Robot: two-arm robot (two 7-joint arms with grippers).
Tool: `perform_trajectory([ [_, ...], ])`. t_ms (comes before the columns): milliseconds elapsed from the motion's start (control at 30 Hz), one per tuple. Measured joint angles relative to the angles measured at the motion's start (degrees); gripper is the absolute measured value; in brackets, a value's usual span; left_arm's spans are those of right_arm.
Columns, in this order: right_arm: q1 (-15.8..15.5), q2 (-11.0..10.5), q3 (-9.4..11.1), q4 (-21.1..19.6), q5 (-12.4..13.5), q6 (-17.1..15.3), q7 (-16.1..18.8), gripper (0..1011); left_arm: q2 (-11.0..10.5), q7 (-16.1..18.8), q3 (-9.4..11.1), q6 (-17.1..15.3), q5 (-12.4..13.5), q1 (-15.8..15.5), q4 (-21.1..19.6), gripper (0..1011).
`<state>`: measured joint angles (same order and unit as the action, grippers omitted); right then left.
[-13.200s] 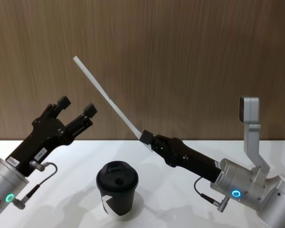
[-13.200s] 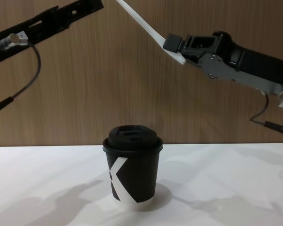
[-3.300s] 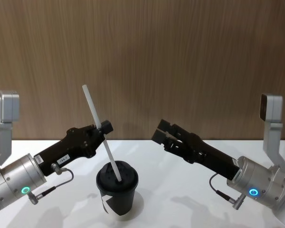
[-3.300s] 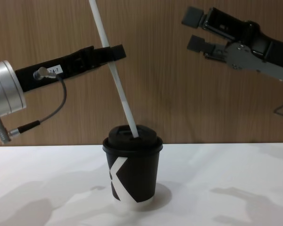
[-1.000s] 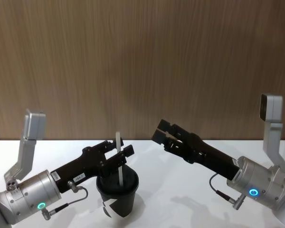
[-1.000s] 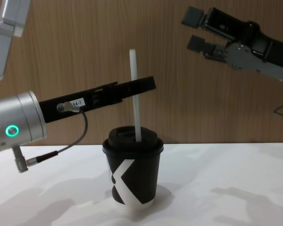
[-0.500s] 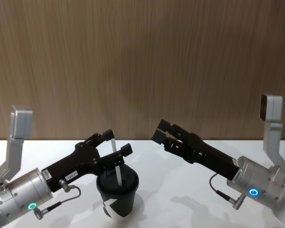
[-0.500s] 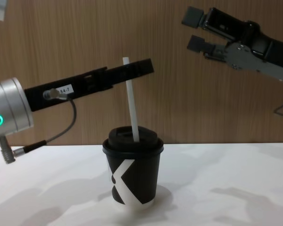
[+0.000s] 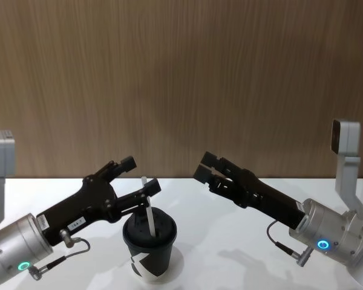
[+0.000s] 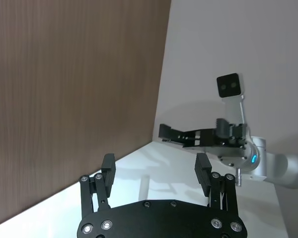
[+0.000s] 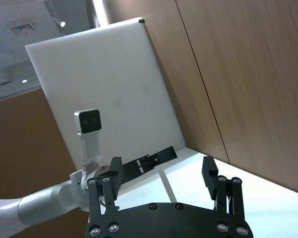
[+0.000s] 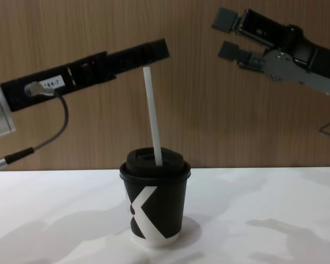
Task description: Pick up the straw with one hand, pass it to the other hand, and insert it into the cup.
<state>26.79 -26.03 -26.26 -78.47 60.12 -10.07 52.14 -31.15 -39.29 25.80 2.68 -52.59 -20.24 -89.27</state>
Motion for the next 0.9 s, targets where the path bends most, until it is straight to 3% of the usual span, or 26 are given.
perform_trajectory([
  [233,-0.14,-0.54,-0.26,-0.58,-1.54,1.86,-0.67,1001,-1.40,-0.16,-1.64,1.66,-0.19,2.27,-3.43,1004],
  [433,-0.47,-1.70,-0.73,-1.77,-4.54,4.75,-1.77,1001,-2.41,-0.25,-2.83,2.65,-0.35,3.97,-5.54,1003],
  [667,-1.30,-4.13,-1.39,-4.01,-8.99,7.93,-3.64,1001,-3.18,-0.47,-3.87,3.22,-0.62,5.36,-6.98,1003],
  [900,-2.79,-7.04,-1.56,-6.29,-11.78,9.76,-5.07,1001,-3.62,-0.84,-4.32,3.41,-0.97,6.00,-7.33,1003],
])
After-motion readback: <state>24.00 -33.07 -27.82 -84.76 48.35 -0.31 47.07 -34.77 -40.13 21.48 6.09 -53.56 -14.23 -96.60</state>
